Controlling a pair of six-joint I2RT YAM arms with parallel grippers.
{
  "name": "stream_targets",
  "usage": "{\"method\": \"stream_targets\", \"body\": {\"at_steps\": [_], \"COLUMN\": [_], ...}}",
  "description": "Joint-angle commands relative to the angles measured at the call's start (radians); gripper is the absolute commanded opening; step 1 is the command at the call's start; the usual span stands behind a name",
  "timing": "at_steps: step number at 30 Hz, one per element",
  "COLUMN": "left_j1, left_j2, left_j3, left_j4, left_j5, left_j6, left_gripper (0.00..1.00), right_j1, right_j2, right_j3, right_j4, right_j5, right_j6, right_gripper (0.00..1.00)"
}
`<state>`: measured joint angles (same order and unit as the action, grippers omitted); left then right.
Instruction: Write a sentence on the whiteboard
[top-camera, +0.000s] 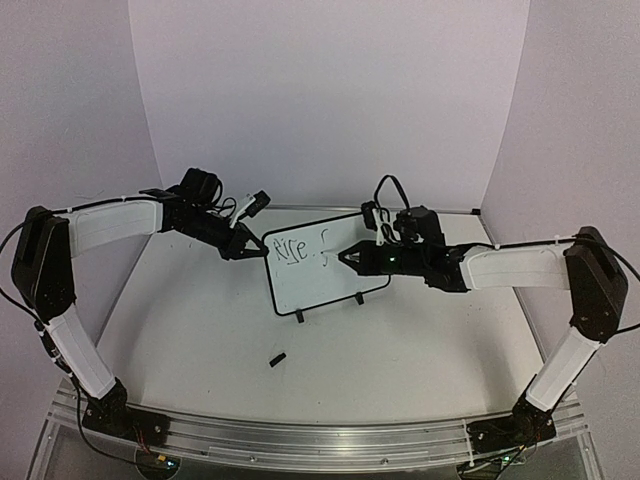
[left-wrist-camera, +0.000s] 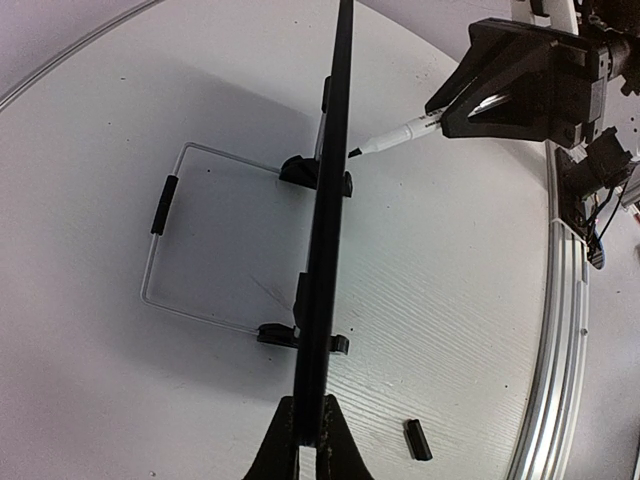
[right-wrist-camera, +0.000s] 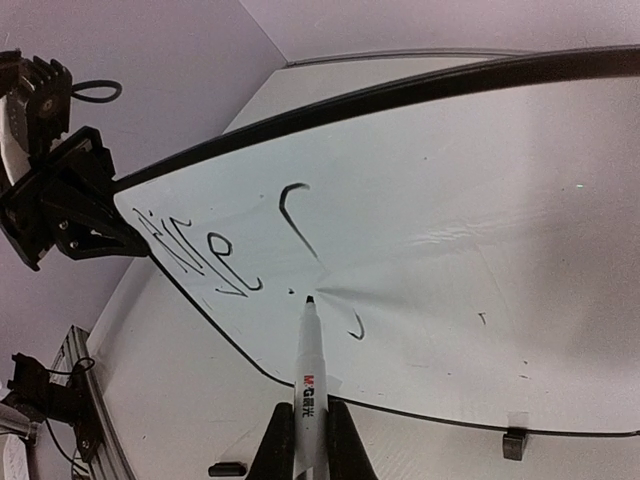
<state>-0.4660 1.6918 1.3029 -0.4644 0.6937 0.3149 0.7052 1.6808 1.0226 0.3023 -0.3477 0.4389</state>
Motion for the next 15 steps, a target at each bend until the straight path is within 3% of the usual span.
{"method": "stream_targets", "body": {"at_steps": [1, 15], "left_j1": [-0.020, -0.020], "left_j2": [0.046, 0.048], "left_j3": [-0.003, -0.003], "left_j4": [-0.102, -0.102], "left_j5": [-0.059, -0.058], "left_j6": [0.033, 0.032], "left_gripper": [0.00, 0.00], "right_j1": [-0.003, -0.004], "right_j2": [0.002, -0.034], "right_j3": [0.053, 0.017], "right_j4": [0.043, 0.032], "right_j5": [0.049, 0.145], "right_j6": [-0.006, -0.010], "right_gripper": [0.00, 0.00]}}
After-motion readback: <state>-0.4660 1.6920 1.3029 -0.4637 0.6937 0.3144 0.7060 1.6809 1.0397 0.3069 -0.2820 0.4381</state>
